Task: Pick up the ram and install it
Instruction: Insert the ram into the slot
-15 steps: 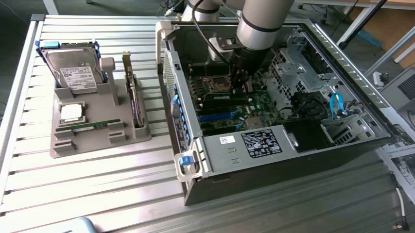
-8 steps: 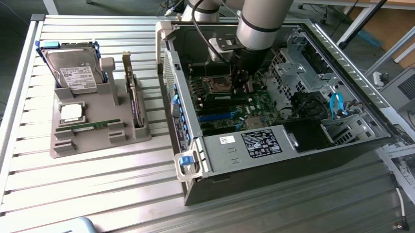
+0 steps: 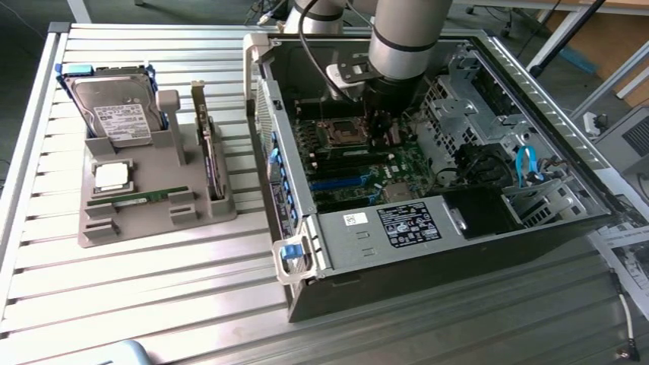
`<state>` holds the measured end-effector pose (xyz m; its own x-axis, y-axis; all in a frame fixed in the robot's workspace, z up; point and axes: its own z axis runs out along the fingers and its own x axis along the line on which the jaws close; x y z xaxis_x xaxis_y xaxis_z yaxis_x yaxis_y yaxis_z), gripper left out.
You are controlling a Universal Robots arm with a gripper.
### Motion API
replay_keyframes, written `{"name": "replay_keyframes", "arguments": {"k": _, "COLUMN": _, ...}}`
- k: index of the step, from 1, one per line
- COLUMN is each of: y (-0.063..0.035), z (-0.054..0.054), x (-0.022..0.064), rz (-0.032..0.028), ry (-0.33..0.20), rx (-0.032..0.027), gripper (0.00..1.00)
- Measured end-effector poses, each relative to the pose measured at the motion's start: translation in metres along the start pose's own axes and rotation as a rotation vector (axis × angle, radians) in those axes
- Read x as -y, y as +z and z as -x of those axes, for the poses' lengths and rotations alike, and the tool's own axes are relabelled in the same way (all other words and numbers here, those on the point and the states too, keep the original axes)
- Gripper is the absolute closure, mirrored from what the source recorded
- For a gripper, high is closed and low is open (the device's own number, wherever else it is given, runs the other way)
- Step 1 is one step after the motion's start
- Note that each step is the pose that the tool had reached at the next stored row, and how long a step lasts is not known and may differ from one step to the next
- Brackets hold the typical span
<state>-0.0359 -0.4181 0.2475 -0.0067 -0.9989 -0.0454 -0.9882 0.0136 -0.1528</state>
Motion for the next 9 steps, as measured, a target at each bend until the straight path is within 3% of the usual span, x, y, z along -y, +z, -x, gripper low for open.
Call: {"name": "replay_keyframes", "arguments": {"k": 9, "y": -0.0006, "z": 0.0000, "x": -0.0040, "rz": -0.0003, "ry": 0.000, "rx": -0.0001, "gripper": 0.87}}
